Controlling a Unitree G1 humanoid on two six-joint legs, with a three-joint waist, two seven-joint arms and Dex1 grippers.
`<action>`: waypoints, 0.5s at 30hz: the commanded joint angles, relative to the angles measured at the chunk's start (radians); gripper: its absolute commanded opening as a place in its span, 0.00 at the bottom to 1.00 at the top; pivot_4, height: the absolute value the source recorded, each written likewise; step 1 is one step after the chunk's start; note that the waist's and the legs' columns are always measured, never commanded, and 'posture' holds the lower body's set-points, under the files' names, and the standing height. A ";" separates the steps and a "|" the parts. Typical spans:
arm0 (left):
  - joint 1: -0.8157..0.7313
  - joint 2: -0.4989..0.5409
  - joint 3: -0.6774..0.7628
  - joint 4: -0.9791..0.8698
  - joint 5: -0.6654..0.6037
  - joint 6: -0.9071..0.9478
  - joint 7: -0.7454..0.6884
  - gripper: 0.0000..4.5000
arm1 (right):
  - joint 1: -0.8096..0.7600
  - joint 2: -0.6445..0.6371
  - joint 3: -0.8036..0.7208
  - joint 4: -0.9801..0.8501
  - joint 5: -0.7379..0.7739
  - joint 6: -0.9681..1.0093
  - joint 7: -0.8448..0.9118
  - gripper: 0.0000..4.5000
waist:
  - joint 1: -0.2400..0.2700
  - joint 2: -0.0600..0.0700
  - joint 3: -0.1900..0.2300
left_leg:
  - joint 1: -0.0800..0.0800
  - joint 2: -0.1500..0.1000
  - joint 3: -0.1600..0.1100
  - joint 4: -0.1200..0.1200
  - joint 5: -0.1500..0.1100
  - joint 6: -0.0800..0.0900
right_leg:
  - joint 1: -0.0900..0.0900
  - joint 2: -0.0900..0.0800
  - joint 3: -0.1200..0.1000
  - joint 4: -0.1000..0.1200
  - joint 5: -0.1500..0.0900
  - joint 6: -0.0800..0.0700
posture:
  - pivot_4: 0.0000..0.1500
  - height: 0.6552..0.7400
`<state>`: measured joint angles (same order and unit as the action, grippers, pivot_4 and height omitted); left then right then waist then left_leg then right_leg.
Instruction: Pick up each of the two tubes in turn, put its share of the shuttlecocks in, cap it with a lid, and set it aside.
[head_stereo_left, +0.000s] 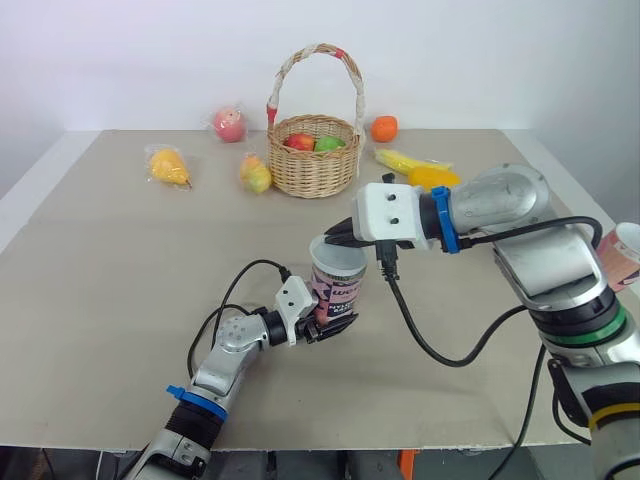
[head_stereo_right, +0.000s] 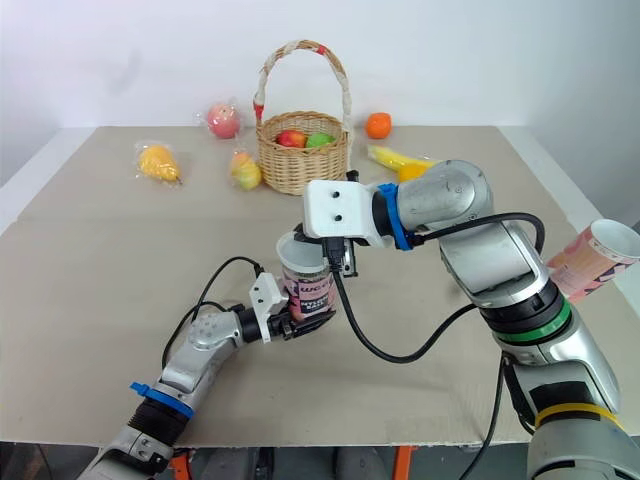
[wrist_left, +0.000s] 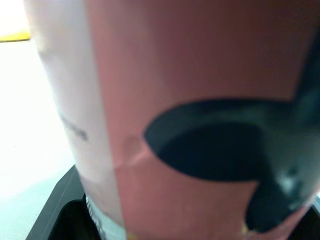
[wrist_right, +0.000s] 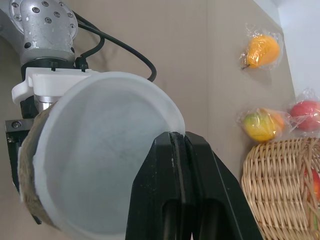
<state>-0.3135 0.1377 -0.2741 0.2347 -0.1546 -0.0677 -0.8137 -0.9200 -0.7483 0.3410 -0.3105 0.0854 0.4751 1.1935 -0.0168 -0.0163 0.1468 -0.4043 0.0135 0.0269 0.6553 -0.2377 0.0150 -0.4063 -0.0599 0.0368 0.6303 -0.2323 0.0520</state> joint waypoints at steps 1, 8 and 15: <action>0.021 0.009 -0.009 0.070 0.025 0.024 0.011 0.67 | -0.005 -0.033 -0.009 -0.001 -0.009 0.000 0.026 0.03 | 0.001 0.000 0.000 | 0.000 0.000 0.000 0.000 0.000 0.000 | 0.000 0.000 0.000 0.000 0.000 0.000 | 1.00 1.00; 0.016 0.007 -0.009 0.076 0.023 0.023 0.010 0.67 | -0.031 -0.034 -0.016 0.001 -0.003 -0.010 0.034 0.03 | 0.001 0.000 0.000 | -0.001 0.000 0.000 0.000 0.000 0.000 | 0.000 -0.002 -0.003 0.000 0.000 0.000 | 1.00 1.00; 0.014 0.004 -0.008 0.080 0.021 0.020 0.009 0.67 | -0.022 0.014 -0.084 -0.008 0.076 0.021 0.005 0.03 | 0.001 0.000 0.001 | -0.002 0.000 0.000 -0.001 0.000 0.001 | 0.000 -0.004 -0.006 0.000 0.000 0.000 | 1.00 1.00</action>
<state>-0.3196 0.1350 -0.2763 0.2412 -0.1562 -0.0708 -0.8143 -0.9330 -0.7429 0.3096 -0.3065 0.1205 0.4856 1.2128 -0.0160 -0.0162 0.1473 -0.4068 0.0139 0.0267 0.6546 -0.2373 0.0157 -0.4067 -0.0656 0.0285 0.6299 -0.2322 0.0518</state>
